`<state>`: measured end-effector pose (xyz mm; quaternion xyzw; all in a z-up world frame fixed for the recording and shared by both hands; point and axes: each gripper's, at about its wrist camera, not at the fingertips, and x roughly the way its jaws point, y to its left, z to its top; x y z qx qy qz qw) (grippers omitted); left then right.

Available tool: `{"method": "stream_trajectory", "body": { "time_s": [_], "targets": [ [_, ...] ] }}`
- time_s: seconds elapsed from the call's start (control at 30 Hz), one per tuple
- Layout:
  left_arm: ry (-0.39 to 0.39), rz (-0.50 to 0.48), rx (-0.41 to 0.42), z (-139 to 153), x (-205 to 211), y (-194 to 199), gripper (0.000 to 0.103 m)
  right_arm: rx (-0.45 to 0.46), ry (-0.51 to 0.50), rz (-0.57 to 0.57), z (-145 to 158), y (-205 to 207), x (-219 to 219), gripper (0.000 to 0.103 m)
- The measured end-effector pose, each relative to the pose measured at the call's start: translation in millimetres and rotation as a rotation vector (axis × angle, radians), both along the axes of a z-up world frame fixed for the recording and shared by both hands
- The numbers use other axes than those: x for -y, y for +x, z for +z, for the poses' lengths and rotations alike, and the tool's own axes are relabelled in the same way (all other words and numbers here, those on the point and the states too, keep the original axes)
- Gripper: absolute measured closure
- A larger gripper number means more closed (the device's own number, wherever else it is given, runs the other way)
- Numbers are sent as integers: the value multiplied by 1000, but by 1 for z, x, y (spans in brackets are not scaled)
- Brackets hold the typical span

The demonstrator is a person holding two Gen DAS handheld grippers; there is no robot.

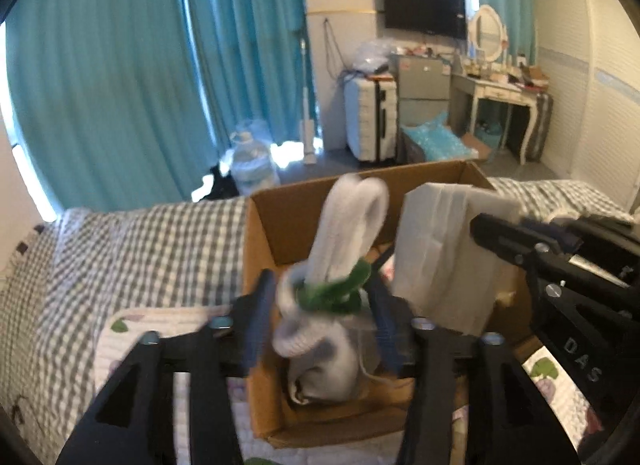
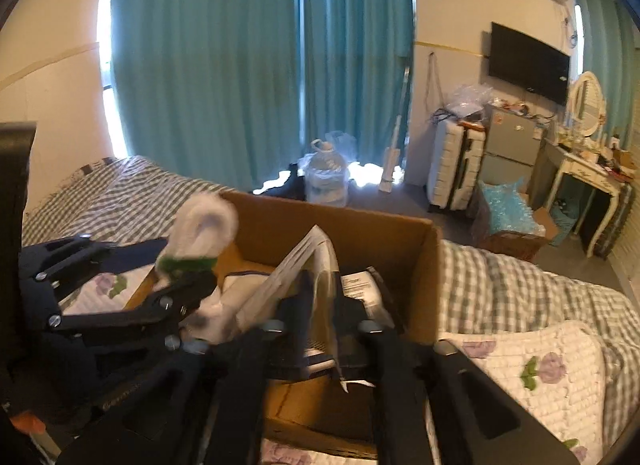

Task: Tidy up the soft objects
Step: 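Carry the gloves and mask into the box and open both tools, then grasp the white cloth with the left tool while the right grasps the lace cloth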

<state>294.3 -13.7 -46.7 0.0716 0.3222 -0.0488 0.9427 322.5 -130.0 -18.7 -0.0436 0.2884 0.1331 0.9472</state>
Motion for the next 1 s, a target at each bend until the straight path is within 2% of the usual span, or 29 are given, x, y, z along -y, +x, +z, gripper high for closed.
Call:
{"method": "stream_trajectory", "body": {
  "time_s": [0.03, 0.07, 0.2, 0.27, 0.3, 0.33, 0.4, 0.5, 0.63, 0.67, 0.73, 0.87, 1.0],
  "targets": [
    [10, 13, 2, 1, -1, 0, 42, 12, 0, -18, 5, -2, 2, 51],
    [14, 21, 6, 4, -3, -2, 42, 31, 14, -31, 10, -7, 6, 43],
    [1, 20, 17, 26, -8, -17, 42, 62, 48, -52, 39, -24, 16, 42],
    [-4, 20, 40, 42, -12, -28, 42, 86, 44, -62, 59, -37, 18, 34],
    [-10, 23, 59, 55, -14, -39, 38, 102, 40, -63, 70, -45, 19, 33],
    [-18, 23, 74, 65, -17, -48, 30, 121, 36, -66, 81, -55, 19, 30],
    [-35, 23, 117, 88, -22, -69, 24, 157, 29, -74, 106, -75, 21, 26],
    [-39, 17, 172, 119, -26, -100, 23, 192, 21, -87, 143, -110, 23, 19],
    [-80, 17, 213, 153, -38, -144, 22, 193, -18, -103, 173, -151, 22, 12],
    [-95, 14, 222, 160, -41, -158, 20, 195, -27, -107, 177, -162, 22, 10],
    [-104, 16, 235, 169, -44, -179, 8, 194, -39, -111, 184, -182, 23, 7],
    [-102, 5, 257, 173, -50, -217, 6, 177, -45, -103, 185, -223, 25, 1],
    [-96, 7, 249, 163, -54, -239, 6, 159, -48, -101, 175, -249, 26, 0]
  ]
}}
